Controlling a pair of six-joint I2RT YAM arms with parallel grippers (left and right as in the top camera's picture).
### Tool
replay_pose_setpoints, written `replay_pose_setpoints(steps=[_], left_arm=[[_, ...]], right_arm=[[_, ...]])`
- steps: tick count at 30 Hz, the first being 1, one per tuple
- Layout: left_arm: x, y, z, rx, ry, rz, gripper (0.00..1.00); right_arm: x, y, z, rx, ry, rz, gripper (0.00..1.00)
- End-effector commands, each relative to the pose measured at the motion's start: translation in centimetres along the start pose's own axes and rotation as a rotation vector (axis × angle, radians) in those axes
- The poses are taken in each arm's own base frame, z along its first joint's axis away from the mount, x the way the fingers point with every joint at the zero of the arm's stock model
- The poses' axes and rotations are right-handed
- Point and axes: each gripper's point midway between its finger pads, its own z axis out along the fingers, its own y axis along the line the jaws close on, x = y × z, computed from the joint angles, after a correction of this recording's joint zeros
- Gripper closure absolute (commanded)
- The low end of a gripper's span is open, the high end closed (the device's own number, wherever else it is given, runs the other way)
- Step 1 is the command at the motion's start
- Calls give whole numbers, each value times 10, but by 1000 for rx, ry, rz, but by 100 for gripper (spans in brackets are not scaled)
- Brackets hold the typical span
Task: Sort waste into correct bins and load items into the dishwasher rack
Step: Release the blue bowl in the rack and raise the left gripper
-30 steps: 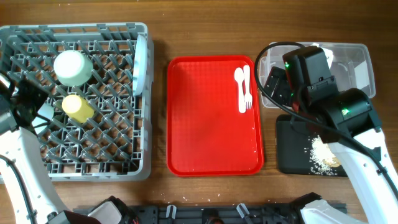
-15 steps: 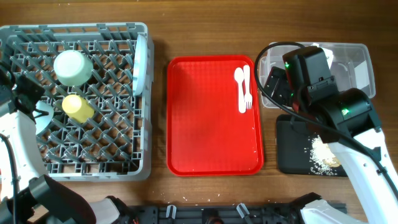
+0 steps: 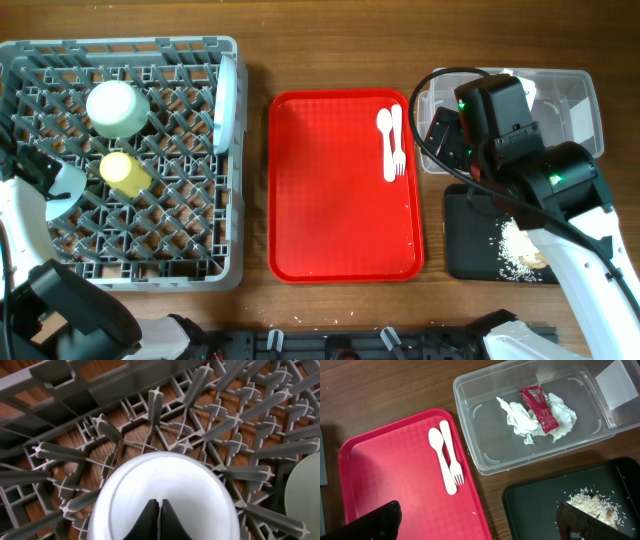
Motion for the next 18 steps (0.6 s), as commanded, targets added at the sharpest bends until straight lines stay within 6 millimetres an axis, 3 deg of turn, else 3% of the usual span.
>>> replay_pose_setpoints(steps=[1,7,11,18], left_arm=[[16,-12,3,78,78,0,96],[46,-23,-4,164,215,4,96],[52,-38,-15,258,251,-4,96],[55,-42,-21,288,267,-5,96]], right_arm=[[-4,-2,1,19,-15,-9,0],[-4,-2,1,19,-15,-9,0],[-4,-2,1,19,-15,-9,0],[-4,-2,1,19,-15,-9,0]])
